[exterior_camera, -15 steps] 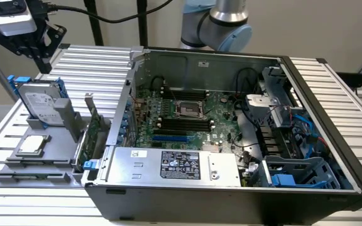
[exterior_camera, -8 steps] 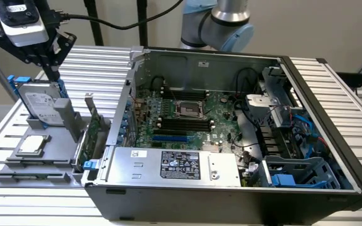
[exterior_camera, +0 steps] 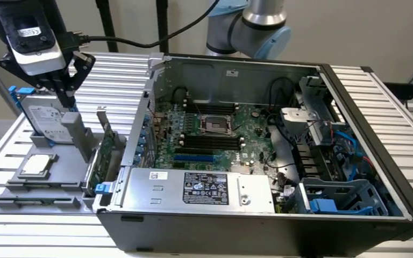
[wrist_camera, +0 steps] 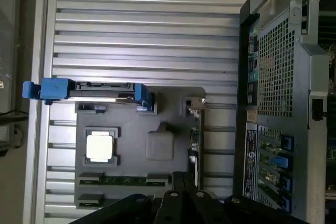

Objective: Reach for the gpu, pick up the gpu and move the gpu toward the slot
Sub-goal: 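Reach for the gpu, then pick up the gpu and move the gpu toward the slot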

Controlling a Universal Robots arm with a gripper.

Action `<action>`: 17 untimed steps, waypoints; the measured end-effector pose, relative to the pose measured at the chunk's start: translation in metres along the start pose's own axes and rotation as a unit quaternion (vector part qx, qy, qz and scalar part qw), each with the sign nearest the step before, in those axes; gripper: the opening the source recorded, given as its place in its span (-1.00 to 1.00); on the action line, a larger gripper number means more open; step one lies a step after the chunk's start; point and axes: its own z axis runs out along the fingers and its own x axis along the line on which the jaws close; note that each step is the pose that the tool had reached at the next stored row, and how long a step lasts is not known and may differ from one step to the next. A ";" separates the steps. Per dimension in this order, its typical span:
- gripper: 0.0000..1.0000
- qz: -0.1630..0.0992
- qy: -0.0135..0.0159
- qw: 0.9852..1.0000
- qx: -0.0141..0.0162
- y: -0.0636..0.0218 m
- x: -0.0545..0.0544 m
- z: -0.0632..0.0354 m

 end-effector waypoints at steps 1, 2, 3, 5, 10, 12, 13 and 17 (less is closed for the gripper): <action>-0.79 0.000 0.000 1.000 0.000 -0.0019 -0.003 0.0018; -0.79 0.000 -0.001 1.000 0.000 -0.0037 -0.006 0.0036; -0.79 0.000 -0.001 1.000 0.000 -0.0050 -0.010 0.0053; -0.79 0.000 -0.001 1.000 0.000 -0.0067 -0.017 0.0084; -0.79 0.000 -0.001 1.000 0.000 -0.0070 -0.019 0.0085; -0.79 0.000 -0.001 1.000 0.000 -0.0070 -0.019 0.0085; -0.79 0.000 -0.001 1.000 0.000 -0.0070 -0.019 0.0085; -0.79 0.000 -0.001 1.000 0.000 -0.0070 -0.019 0.0085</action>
